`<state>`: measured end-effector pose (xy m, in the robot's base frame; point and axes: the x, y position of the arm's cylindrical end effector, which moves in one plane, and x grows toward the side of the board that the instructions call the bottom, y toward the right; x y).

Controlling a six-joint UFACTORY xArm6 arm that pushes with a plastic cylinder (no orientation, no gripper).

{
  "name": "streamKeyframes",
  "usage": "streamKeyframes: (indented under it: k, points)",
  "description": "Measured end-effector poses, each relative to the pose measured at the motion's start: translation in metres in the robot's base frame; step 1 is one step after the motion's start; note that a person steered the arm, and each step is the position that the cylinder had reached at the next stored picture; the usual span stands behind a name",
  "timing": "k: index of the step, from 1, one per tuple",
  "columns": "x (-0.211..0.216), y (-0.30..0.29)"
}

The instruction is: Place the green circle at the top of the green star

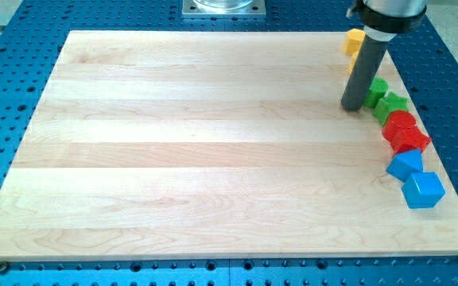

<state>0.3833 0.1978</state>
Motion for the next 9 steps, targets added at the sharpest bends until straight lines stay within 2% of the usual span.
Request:
streamKeyframes:
  k: [3, 7, 8, 9]
  points:
    - [-0.018, 0.005]
    - [-0.019, 0.023]
    - [-0.019, 0.015]
    - [-0.019, -0.033]
